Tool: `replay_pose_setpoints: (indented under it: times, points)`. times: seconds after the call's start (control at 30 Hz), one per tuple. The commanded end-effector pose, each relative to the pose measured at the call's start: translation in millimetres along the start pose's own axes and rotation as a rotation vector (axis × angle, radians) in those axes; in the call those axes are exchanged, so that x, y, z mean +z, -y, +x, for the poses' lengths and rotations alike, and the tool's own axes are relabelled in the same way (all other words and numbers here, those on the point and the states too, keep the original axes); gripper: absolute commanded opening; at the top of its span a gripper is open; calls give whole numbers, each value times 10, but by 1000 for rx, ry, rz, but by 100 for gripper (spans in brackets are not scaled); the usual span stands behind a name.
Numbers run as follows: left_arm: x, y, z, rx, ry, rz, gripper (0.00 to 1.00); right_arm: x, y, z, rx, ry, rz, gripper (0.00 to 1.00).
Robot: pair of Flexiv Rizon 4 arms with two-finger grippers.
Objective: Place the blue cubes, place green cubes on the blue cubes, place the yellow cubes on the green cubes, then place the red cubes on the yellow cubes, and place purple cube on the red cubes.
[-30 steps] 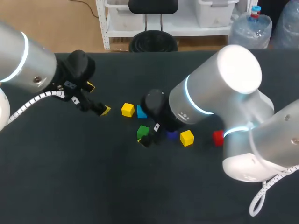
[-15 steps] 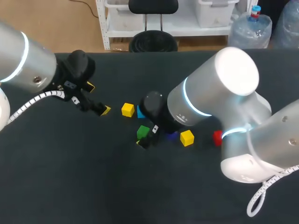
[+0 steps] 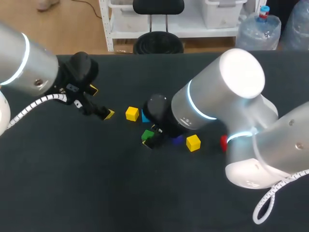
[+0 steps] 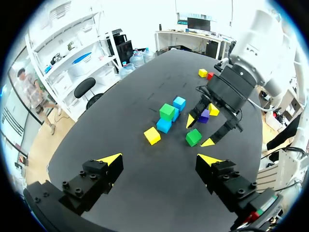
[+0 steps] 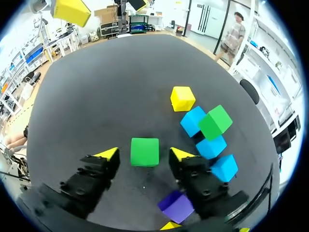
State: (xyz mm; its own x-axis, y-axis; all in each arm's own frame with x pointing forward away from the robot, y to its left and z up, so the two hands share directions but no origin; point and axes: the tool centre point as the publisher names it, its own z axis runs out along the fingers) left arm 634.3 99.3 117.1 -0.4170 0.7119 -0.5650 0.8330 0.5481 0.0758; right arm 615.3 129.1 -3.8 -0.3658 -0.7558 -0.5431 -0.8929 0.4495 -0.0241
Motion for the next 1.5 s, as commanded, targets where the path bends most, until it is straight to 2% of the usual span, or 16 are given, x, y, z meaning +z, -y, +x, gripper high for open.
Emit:
replay_pose_setpoints:
  times: [0.03,0.17,0.23,0.33,0.37,0.4,0.83,1.1,1.5]
  points:
    - [-4,-8,13,2,5,3,100,21,16,-2,0,-3,-1,44]
    - [-4,-8,13,2,5,3,100,24,18,8,0,-7,0,46]
    - [-4,-8,13,2,5,3,100,22,23,10,0,-7,1,44]
    - [-4,-8,13,2,5,3,100,16,34,15,0,-5,3,17]
    - [-4,-8,13,2,5,3,100,14,38,16,0,-5,4,4]
    - [-4,-8,13,2,5,3,100,12,42,17,0,-4,5,0]
    - [-4,-8,13,2,5,3,100,-216,127,16,-2,3,15,0]
    - [-4,-8,13,2,5,3,100,-579,210,111,-26,13,-9,0]
    - [-4,-8,13,2,5,3,100,-1031,371,170,-73,70,-94,0]
